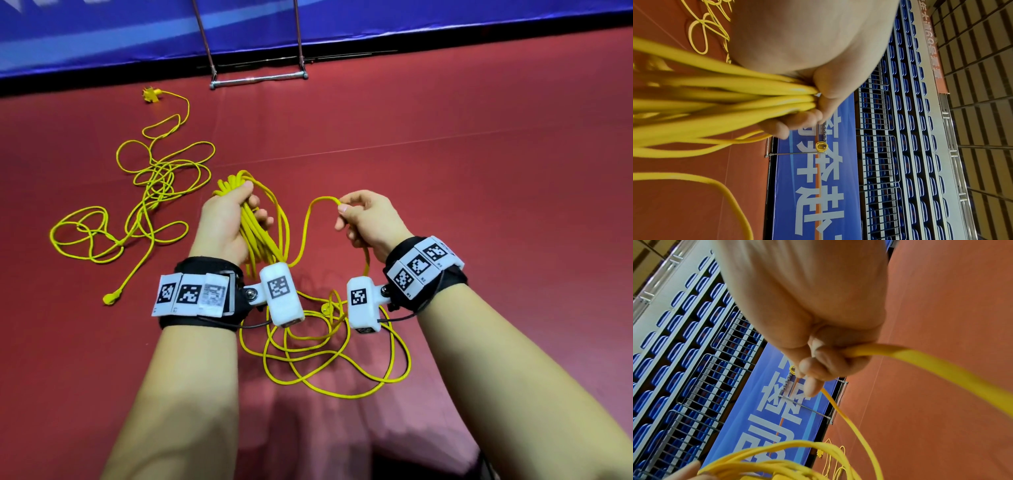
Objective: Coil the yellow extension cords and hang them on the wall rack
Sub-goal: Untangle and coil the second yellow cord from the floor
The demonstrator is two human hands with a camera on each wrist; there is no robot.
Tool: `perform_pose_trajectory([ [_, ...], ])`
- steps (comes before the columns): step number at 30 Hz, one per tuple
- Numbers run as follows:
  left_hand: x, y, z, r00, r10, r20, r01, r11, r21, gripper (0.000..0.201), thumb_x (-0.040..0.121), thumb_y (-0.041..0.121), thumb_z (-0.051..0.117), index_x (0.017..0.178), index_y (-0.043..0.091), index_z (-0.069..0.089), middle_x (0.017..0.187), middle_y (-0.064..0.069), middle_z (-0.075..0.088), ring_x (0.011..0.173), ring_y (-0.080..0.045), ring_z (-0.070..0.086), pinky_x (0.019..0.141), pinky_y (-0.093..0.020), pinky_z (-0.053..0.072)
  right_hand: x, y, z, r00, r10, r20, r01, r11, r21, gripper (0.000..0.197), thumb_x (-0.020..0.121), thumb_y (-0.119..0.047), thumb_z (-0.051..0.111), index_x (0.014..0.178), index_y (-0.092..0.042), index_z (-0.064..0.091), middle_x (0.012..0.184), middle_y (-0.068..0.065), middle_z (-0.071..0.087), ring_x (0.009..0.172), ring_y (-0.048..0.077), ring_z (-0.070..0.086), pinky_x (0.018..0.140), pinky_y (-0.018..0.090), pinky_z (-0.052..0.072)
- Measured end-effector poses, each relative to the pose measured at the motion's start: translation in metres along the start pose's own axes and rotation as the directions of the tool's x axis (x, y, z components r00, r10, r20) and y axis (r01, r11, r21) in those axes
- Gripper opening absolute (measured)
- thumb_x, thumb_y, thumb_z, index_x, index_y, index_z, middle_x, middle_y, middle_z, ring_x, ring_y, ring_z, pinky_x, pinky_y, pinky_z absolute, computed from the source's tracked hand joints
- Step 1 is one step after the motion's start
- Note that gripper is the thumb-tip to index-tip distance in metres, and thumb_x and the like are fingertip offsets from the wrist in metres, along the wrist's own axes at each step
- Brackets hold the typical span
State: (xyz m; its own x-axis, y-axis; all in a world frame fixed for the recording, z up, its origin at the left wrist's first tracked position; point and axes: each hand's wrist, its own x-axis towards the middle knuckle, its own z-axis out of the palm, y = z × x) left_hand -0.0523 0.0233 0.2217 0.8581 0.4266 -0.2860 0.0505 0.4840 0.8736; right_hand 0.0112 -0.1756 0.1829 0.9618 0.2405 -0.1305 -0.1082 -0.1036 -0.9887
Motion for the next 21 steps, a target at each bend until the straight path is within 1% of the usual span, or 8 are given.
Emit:
perform_pose_trajectory([
  [2,-0.003,-0.003,0.004,0.999,-0.024,0.030,0.023,1.000,0.005,0.021,0.099,0.018,0.052,0.078,0.016,0.050,0.054,0.004,0.043,0.039,-0.012,0.040,0.048,-0.025,0.043,0.000,0.001,0.002,0.999,0.005,-0.038,-0.004,1.000,0.029,0.008,0.096,-0.007,0.053,0.088,-0.009,0.056,0.067,0.007,0.064,0.040,0.012,0.040,0.039,0.017,0.030],
  [5,-0.008,-0.009,0.011,0.997,-0.037,0.067,0.033,0.998,0.054,0.017,0.096,0.015,0.054,0.079,0.016,0.052,0.052,0.003,0.040,0.037,-0.012,0.035,0.047,-0.023,0.037,0.001,0.002,0.006,0.998,0.046,-0.042,-0.041,0.992,0.119,0.015,0.095,-0.005,0.054,0.081,-0.010,0.055,0.068,0.008,0.064,0.044,0.011,0.039,0.040,0.017,0.028],
  [9,-0.011,-0.017,0.020,0.993,-0.053,0.102,0.039,0.990,0.137,0.016,0.094,0.015,0.057,0.078,0.016,0.053,0.052,0.003,0.040,0.036,-0.012,0.034,0.046,-0.023,0.037,-0.001,-0.006,0.009,0.989,0.118,0.084,-0.140,0.927,0.347,0.025,0.086,0.016,0.045,0.092,-0.004,0.058,0.081,0.015,0.063,0.051,0.012,0.046,0.047,0.021,0.032],
  [11,-0.011,-0.021,0.024,0.992,-0.061,0.106,0.044,0.987,0.156,0.016,0.094,0.015,0.057,0.079,0.015,0.053,0.052,0.003,0.040,0.036,-0.012,0.034,0.045,-0.022,0.038,-0.001,-0.011,0.008,0.978,0.117,0.172,-0.181,0.883,0.432,0.032,0.087,0.018,0.041,0.104,-0.003,0.058,0.089,0.012,0.066,0.054,0.012,0.051,0.050,0.022,0.037],
  [14,-0.012,-0.027,0.028,0.991,-0.070,0.118,0.049,0.984,0.171,0.017,0.095,0.014,0.056,0.079,0.014,0.052,0.051,0.002,0.042,0.036,-0.013,0.036,0.046,-0.023,0.039,-0.002,-0.014,0.007,0.964,0.123,0.236,-0.219,0.870,0.442,0.034,0.094,0.009,0.046,0.126,0.001,0.049,0.096,0.006,0.070,0.060,0.014,0.060,0.050,0.022,0.044],
  [16,-0.013,-0.030,0.029,0.989,-0.084,0.125,0.058,0.979,0.197,0.019,0.096,0.014,0.056,0.078,0.013,0.052,0.052,0.001,0.043,0.037,-0.013,0.037,0.046,-0.023,0.039,-0.003,-0.015,0.009,0.968,0.114,0.222,-0.204,0.875,0.438,0.028,0.096,0.006,0.049,0.123,0.004,0.047,0.094,0.010,0.070,0.058,0.013,0.061,0.047,0.020,0.044],
  [18,-0.013,-0.032,0.030,0.986,-0.104,0.130,0.072,0.971,0.226,0.020,0.096,0.015,0.056,0.076,0.013,0.053,0.053,0.001,0.044,0.038,-0.013,0.038,0.047,-0.023,0.040,-0.004,-0.016,0.013,0.972,0.105,0.212,-0.191,0.878,0.439,0.018,0.096,0.005,0.049,0.114,0.002,0.050,0.091,0.016,0.067,0.058,0.012,0.060,0.048,0.019,0.045],
  [21,-0.013,-0.034,0.032,0.978,-0.152,0.144,0.117,0.968,0.222,0.024,0.097,0.017,0.053,0.073,0.011,0.054,0.054,0.000,0.046,0.040,-0.014,0.040,0.049,-0.025,0.041,-0.007,-0.020,0.014,0.954,0.126,0.271,-0.232,0.883,0.408,0.025,0.093,0.007,0.052,0.117,0.002,0.056,0.089,0.016,0.065,0.067,0.017,0.061,0.057,0.023,0.053],
])
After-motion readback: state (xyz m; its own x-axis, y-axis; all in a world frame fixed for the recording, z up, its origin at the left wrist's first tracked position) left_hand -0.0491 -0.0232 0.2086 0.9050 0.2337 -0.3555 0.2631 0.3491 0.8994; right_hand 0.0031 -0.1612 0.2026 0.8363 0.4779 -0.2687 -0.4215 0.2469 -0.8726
